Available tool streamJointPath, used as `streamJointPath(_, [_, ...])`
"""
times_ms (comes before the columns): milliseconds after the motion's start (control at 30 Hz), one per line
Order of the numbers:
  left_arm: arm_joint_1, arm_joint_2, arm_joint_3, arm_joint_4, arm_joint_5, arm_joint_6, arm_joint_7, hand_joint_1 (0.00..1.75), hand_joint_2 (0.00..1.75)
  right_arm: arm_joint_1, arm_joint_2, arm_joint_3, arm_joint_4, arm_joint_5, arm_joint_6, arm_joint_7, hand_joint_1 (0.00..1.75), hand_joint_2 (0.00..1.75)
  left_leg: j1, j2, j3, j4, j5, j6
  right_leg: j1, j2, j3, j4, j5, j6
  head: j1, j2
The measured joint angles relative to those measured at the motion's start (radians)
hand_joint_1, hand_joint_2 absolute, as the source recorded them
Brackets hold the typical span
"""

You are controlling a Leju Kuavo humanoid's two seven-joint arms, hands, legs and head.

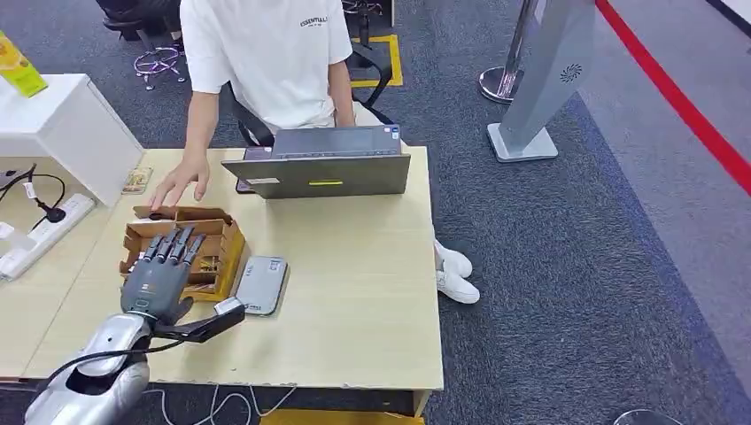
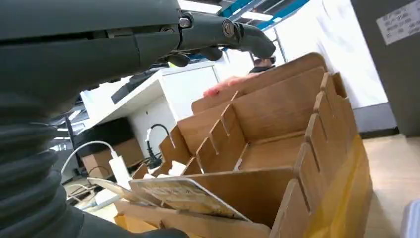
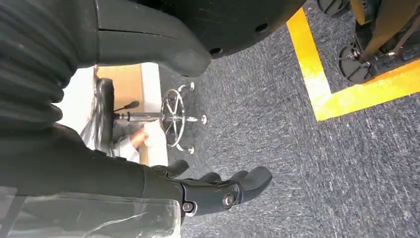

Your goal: Pass the card to the sensor for recognition and then transmit it.

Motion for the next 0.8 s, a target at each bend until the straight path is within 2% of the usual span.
streamJointPath(33, [-0.001,-0.001,0.000,0.005,0.000,0.000,0.000,1.75,1.75,0.000,0.000,0.000,0.000,0.000,0.000,0.000,0.00,1.75,0.000,0.000,0.000,0.000,0.000,0.000,0.000,0.000,0.000,0.000,0.000,0.000,0.000,0.000])
streamJointPath(800, [-0.005,-0.001,0.000,0.051,0.060,0.003,-0.043,1.75,1.75,0.000,-0.002,0.011,0.000,0.005,0.003,-0.001,0.00,1.75,0.000,0.000,0.000,0.000,0.000,0.000,0.000,0.000,0.000,0.000,0.000,0.000,0.000,0.000])
